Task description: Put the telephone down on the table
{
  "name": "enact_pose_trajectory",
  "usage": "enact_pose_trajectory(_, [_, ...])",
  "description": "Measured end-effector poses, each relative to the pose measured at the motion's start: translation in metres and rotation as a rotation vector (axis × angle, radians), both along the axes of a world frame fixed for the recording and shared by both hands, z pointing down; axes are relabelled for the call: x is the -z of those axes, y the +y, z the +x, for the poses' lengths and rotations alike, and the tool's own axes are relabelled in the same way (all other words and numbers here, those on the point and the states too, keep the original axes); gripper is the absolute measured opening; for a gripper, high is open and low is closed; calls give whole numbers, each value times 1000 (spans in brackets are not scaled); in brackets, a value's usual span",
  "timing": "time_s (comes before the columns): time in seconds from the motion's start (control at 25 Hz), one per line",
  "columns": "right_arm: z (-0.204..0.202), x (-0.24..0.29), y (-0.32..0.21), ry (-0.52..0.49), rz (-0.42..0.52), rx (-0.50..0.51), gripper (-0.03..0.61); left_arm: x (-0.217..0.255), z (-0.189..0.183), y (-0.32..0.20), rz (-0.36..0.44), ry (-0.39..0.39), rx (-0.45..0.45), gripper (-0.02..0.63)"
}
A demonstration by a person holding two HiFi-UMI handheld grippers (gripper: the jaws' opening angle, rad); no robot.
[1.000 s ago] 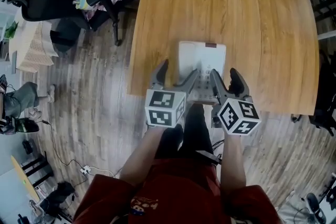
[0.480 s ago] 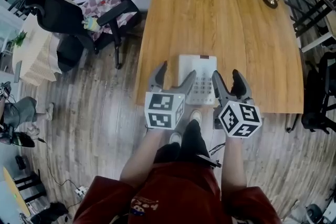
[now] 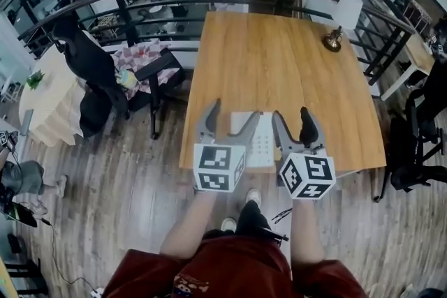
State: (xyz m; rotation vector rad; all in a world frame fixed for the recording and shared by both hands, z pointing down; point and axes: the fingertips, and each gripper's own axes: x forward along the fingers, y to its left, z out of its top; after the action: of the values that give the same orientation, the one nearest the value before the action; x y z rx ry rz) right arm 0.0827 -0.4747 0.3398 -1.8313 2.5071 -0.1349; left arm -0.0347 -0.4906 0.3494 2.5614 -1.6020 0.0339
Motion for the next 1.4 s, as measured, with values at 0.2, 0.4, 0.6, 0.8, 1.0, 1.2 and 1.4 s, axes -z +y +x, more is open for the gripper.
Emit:
enact_pose_trajectory(0.2, [2, 39, 12, 24, 88, -10, 290, 42, 9, 12, 97, 4, -5, 394])
enact_pose_trajectory(0.4, [5, 62, 32, 33, 154, -26, 290, 57, 14, 28, 132, 1, -11, 393])
enact_pose_trajectory(0.6, [1, 75, 41, 62, 200, -29, 290, 71, 15, 35, 172, -9, -12, 393])
enact_pose_trajectory(0.8, [-2, 80, 44, 65, 219, -36, 290, 80, 15, 39, 194, -11, -14, 393])
enact_pose_trajectory(1.0, [-5, 84, 43, 66, 226, -27, 288, 82, 16, 37, 192, -15, -25, 393])
enact_pose_trajectory(1.2, [-6, 83, 39, 73, 220, -23, 247, 85, 13, 34, 204, -1, -11, 196])
enact_pose_trajectory(1.4, [-6, 78, 36, 72, 205, -32, 75, 87, 9, 32, 219, 25, -10, 68])
